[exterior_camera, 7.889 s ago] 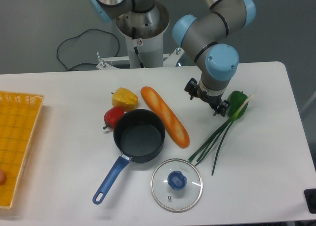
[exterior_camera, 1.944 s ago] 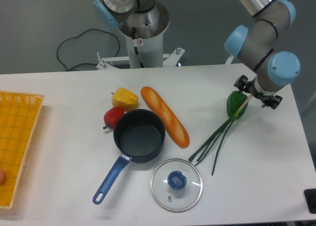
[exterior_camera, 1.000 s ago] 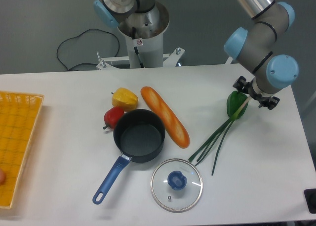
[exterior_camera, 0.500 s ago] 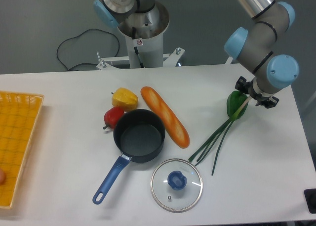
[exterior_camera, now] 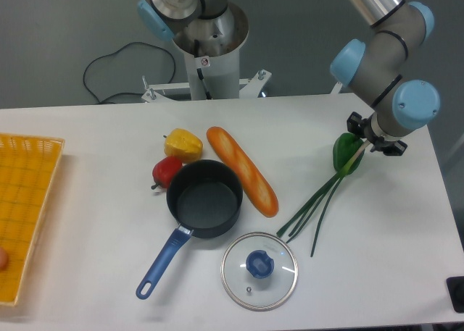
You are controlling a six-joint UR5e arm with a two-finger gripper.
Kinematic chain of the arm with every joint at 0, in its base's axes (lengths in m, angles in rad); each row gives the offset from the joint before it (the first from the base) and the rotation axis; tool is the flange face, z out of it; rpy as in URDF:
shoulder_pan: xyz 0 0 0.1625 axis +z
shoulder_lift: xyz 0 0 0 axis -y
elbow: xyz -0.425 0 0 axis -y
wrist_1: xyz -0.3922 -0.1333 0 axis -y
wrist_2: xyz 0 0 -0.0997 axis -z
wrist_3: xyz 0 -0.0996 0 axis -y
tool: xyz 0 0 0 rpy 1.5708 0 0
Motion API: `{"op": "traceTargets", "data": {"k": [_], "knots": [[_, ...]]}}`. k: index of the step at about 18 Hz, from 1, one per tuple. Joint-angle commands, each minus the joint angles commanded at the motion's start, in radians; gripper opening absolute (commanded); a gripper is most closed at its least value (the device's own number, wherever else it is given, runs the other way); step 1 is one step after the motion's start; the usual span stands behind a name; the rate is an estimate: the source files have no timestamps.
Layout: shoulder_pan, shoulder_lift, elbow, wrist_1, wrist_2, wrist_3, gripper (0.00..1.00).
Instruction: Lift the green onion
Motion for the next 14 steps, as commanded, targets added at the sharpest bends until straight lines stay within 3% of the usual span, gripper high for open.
{"op": "traceTargets", "data": {"k": [10,14], "knots": [[-0.002,0.0,0.005,0.0,0.0,0.0,0.25],[-0.005,0.0,0.041,-0.044,-0.002,0.0,0.25]]}}
